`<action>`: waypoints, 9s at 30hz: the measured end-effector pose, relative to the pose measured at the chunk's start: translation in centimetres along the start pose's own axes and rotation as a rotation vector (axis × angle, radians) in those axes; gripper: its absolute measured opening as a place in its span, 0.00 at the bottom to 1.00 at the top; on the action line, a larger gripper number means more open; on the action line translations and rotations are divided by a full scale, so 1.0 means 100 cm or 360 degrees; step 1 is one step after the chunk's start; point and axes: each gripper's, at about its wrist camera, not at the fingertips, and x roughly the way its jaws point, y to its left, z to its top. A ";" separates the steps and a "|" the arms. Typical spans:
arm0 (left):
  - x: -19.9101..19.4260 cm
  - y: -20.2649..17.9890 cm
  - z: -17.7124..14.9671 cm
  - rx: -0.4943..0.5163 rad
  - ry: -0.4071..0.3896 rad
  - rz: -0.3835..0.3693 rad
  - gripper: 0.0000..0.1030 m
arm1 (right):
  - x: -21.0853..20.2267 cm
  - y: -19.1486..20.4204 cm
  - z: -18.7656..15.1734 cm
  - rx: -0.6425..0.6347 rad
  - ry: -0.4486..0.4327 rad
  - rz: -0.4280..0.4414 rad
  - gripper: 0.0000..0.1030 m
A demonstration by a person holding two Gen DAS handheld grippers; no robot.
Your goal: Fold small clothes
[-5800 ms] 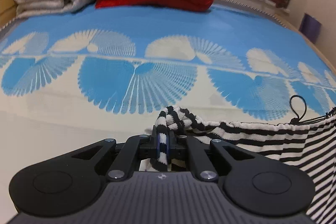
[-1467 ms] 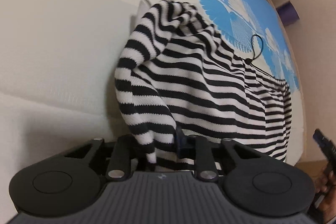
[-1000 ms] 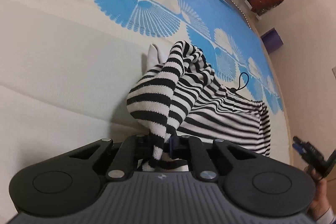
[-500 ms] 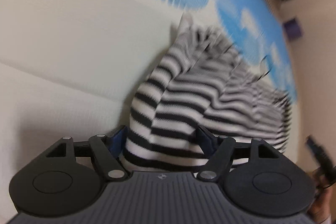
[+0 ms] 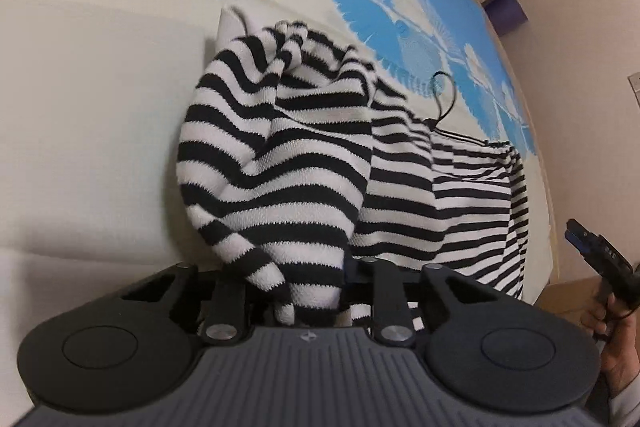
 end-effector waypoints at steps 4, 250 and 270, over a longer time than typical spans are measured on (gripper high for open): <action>-0.035 -0.005 -0.005 -0.0005 -0.0139 -0.0019 0.20 | -0.001 0.006 0.001 0.0027 -0.0013 0.0011 0.53; 0.030 -0.142 0.050 0.0234 -0.0572 0.0467 0.32 | 0.073 0.153 -0.042 -0.0529 0.0568 0.0563 0.44; -0.076 -0.227 -0.107 0.0835 -0.0865 0.0740 0.87 | -0.052 0.116 -0.024 -0.0331 -0.0138 0.0245 0.87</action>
